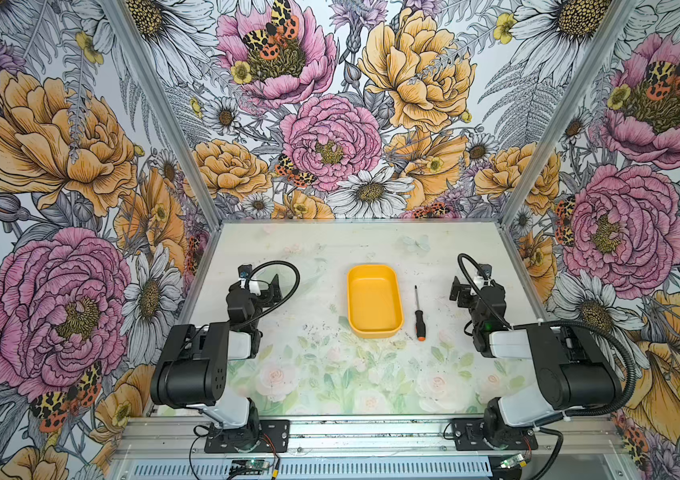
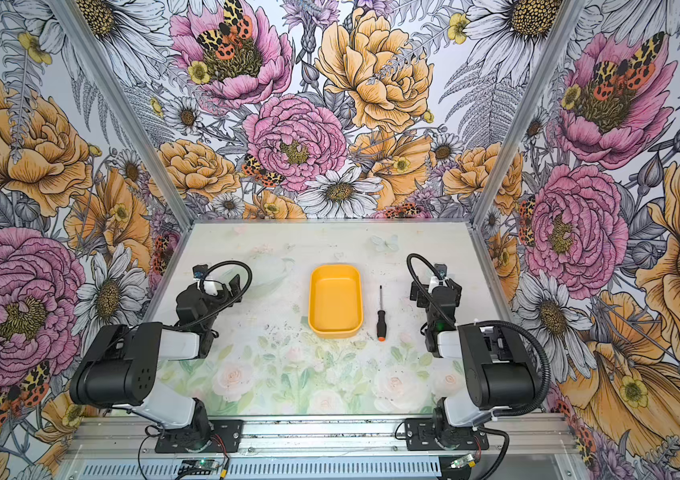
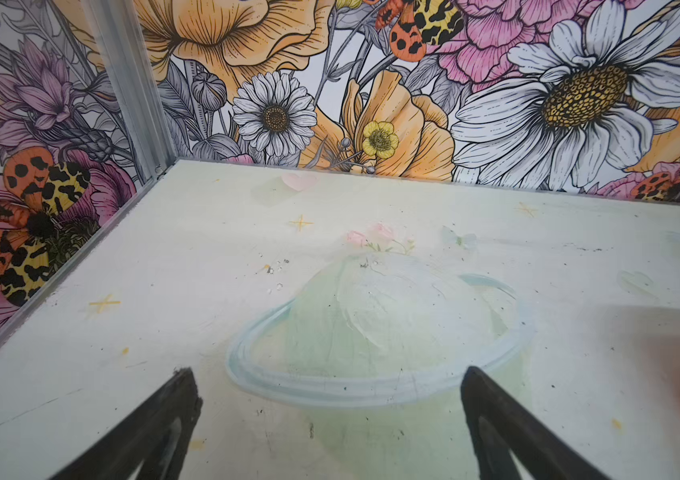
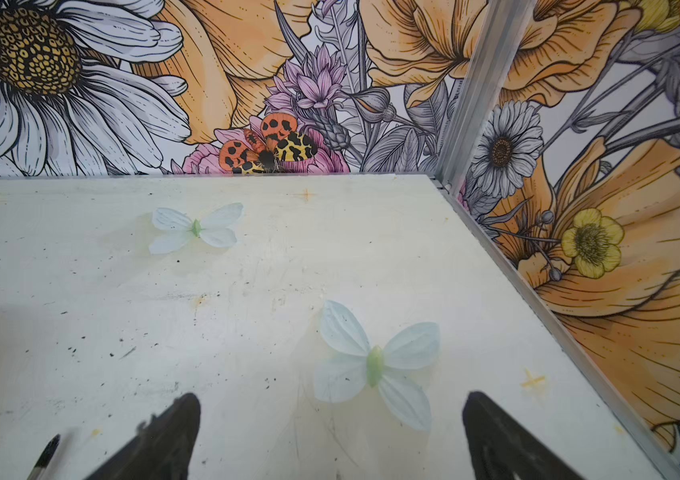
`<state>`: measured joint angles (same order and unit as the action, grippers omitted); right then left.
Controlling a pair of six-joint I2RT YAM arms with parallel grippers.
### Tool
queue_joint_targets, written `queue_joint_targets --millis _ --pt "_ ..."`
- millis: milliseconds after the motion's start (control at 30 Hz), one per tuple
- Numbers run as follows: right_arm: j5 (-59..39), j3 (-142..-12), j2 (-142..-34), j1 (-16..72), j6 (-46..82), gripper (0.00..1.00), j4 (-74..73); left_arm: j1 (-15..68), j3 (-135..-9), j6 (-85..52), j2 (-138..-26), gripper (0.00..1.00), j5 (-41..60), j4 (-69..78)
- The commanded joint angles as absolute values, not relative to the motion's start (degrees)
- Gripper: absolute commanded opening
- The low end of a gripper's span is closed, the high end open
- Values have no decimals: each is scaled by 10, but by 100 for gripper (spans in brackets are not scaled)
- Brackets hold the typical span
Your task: Put the screwdriver in the bin
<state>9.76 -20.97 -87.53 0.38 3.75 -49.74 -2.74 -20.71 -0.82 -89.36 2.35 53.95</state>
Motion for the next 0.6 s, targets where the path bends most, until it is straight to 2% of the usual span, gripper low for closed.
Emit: queue_joint_targets --millis 0,433,567 --pt "88 -223 -879 2 41 99 -498 -24 -217 3 -890 99 19 540" --pt "77 -223 -879 -4 44 99 -497 -26 -218 1 -890 99 21 537" --pt "101 -228 -873 0 47 98 -490 -25 -235 2 -846 99 15 468"
